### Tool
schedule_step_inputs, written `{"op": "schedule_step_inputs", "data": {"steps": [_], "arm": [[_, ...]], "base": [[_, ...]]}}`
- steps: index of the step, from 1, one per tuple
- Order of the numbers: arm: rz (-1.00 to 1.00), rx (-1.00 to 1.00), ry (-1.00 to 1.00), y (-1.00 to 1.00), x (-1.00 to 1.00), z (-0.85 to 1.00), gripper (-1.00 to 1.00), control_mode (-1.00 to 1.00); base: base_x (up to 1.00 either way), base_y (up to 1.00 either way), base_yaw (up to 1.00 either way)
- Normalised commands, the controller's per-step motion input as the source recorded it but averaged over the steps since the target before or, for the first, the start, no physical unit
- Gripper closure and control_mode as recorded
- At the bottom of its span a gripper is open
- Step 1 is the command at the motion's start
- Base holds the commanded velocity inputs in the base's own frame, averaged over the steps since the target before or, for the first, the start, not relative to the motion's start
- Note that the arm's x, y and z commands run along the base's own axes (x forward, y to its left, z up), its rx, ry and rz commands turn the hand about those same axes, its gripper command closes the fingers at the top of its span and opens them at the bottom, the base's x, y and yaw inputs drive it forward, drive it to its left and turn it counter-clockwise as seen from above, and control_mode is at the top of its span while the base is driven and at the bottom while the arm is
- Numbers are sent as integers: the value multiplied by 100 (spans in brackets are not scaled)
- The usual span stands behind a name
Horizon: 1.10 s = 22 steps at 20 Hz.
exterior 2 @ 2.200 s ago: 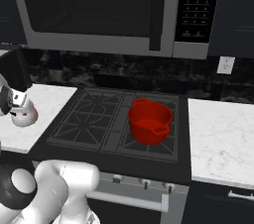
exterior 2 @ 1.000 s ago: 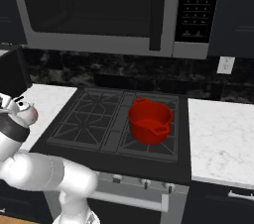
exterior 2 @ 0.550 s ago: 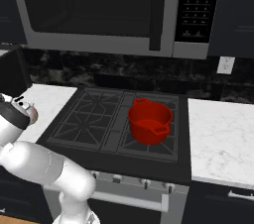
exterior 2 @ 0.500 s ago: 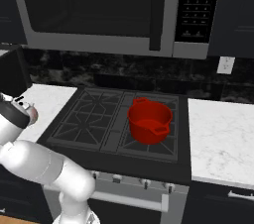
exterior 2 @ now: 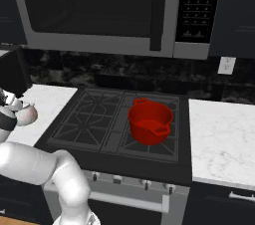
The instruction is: Pick the kettle from the counter and place it on a stove burner. Then turn the burner on.
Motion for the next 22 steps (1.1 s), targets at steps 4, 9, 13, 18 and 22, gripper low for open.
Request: {"op": "schedule_step_inputs", "data": {"steps": [4,9,13,18,22], "arm": [[-2,-2,0,13,32,-16,-100,-100],[-9,-2,0,-2,1,-13,-100,-100],[-12,-1,0,-24,0,-27,-100,-100],[-10,0,0,-42,0,-31,100,-100],[-8,0,0,-43,0,-34,100,-100]], "base": [[0,0,0],[0,0,0],[0,0,0],[0,0,0],[0,0,0]]}}
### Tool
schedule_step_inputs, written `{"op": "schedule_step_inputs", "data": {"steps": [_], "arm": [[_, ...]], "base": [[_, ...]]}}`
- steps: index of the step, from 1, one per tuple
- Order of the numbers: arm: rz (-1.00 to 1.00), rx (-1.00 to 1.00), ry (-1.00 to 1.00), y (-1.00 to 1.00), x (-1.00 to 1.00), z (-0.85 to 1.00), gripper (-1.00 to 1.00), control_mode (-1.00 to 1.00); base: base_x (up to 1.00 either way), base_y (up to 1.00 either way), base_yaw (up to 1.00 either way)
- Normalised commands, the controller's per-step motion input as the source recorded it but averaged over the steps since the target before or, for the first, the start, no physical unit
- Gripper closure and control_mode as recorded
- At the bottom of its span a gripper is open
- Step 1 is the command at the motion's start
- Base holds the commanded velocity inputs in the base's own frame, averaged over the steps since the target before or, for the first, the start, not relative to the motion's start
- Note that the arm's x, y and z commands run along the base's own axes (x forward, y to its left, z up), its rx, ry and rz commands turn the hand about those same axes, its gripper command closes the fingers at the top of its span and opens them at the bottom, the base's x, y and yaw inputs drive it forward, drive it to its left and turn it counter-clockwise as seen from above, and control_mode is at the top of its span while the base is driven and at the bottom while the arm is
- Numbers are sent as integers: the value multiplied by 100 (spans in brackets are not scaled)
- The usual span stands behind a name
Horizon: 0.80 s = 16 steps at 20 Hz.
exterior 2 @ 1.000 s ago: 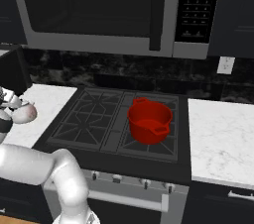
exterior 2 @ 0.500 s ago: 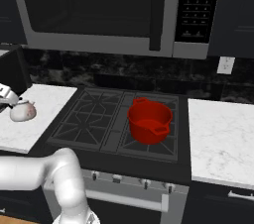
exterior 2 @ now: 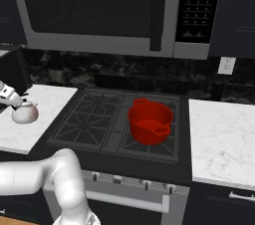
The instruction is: Pick the kettle from the counter and place it on a stove burner. Then turn the burner on.
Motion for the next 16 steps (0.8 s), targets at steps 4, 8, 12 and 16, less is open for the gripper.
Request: {"op": "schedule_step_inputs", "data": {"steps": [4,8,12,16], "arm": [[-2,0,0,-31,0,-33,100,-100],[0,0,0,-1,0,0,100,-100],[0,0,1,0,-16,3,100,-100],[0,0,-7,-22,-53,56,100,-100]], "base": [[0,0,0],[0,0,0],[0,0,0],[0,0,0]]}}
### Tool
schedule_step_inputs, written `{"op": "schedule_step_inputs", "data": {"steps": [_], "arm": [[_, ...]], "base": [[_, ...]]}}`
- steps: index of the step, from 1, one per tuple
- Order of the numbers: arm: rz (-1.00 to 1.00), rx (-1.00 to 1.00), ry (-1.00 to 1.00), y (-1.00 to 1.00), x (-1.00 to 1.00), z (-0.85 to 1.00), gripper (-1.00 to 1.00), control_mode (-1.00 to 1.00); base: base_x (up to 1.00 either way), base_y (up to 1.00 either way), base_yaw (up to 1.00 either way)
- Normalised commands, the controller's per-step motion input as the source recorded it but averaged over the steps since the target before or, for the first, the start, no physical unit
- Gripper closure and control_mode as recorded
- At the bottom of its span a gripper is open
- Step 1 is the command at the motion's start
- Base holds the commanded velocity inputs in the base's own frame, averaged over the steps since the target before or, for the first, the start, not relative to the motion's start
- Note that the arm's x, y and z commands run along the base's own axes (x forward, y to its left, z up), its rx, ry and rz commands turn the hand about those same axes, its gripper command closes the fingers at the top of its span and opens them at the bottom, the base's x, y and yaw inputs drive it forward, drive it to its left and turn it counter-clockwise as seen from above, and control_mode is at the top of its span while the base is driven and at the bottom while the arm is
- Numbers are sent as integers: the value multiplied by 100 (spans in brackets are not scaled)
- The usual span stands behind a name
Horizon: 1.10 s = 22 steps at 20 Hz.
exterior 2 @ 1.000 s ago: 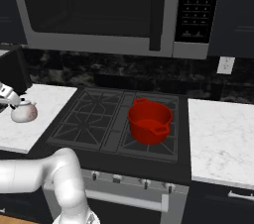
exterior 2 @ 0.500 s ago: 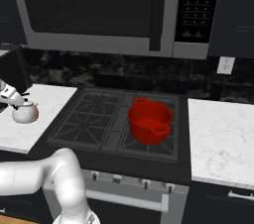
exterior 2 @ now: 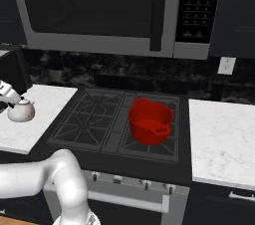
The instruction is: Pick the kettle from the counter and place it on a stove burner. Then turn the burner on.
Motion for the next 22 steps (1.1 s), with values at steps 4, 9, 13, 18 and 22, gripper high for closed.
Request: {"op": "schedule_step_inputs", "data": {"steps": [4,9,13,18,22], "arm": [[-1,0,-15,-29,-53,74,100,-100],[-8,0,-6,-48,-42,50,100,-100],[-12,0,0,-78,-33,25,100,-100],[-13,0,0,-76,-23,11,100,-100],[-10,0,0,-73,-7,0,100,-100]], "base": [[0,0,0],[0,0,0],[0,0,0],[0,0,0],[0,0,0]]}}
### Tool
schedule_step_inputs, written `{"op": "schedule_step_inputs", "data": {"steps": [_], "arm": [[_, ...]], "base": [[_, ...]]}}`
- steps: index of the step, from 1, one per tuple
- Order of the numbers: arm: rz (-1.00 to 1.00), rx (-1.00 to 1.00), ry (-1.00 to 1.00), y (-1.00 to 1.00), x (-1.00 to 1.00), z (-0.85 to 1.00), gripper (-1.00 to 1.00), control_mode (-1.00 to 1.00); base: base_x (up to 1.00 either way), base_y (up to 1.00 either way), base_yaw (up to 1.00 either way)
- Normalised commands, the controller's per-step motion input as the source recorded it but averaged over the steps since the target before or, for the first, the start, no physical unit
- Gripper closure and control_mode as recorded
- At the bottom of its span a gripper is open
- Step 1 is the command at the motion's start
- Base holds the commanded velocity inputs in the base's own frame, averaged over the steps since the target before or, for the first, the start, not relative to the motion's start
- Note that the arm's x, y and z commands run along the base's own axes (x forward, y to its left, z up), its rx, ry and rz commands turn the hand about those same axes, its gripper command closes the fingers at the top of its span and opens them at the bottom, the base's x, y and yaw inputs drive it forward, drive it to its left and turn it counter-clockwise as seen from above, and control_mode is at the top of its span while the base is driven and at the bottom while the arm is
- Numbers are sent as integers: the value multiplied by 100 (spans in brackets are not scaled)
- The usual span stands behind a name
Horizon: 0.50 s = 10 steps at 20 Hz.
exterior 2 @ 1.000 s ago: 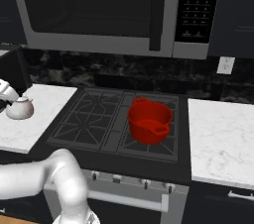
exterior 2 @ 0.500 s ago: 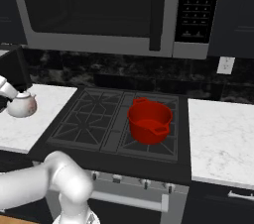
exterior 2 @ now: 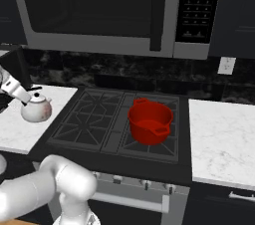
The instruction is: Pick the kettle from the counter and place it on a stove burner. Then turn the burner on.
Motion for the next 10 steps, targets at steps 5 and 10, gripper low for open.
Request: {"op": "schedule_step_inputs", "data": {"steps": [5,10], "arm": [[-9,-5,-8,-59,-3,0,100,-100],[-8,-9,-17,-53,0,0,100,-100]], "base": [[0,0,0],[0,0,0]]}}
